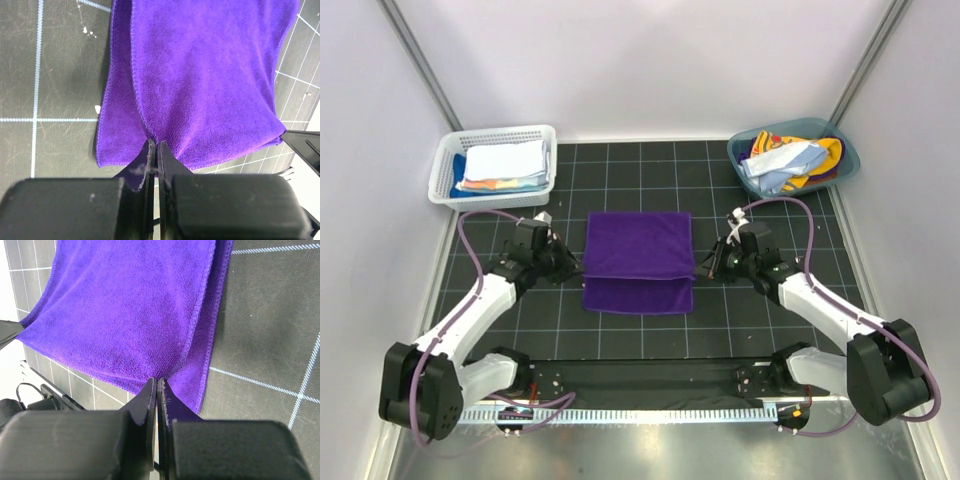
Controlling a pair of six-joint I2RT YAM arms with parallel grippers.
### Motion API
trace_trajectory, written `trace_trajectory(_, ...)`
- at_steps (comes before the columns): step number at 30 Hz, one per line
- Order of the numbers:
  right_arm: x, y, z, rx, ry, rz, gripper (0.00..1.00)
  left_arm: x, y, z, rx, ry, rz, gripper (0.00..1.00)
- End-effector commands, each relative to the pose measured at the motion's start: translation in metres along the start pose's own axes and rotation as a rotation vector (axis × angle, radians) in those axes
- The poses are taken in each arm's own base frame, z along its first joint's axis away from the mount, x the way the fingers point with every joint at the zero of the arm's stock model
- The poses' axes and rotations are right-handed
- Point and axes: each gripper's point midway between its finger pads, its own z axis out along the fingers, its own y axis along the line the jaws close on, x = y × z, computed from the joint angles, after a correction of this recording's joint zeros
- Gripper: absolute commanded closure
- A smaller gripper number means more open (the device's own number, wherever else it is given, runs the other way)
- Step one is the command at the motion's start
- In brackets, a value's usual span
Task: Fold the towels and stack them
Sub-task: Fold the towel
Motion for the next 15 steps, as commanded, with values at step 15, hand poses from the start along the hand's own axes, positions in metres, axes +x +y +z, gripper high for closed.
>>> trace_trajectory(15, -0.006, 0.015, -0.009, -0.022, -0.027, -0.043, 0.98, -0.001, -0.002, -0.017, 0.005, -0.028, 0.023, 0.96)
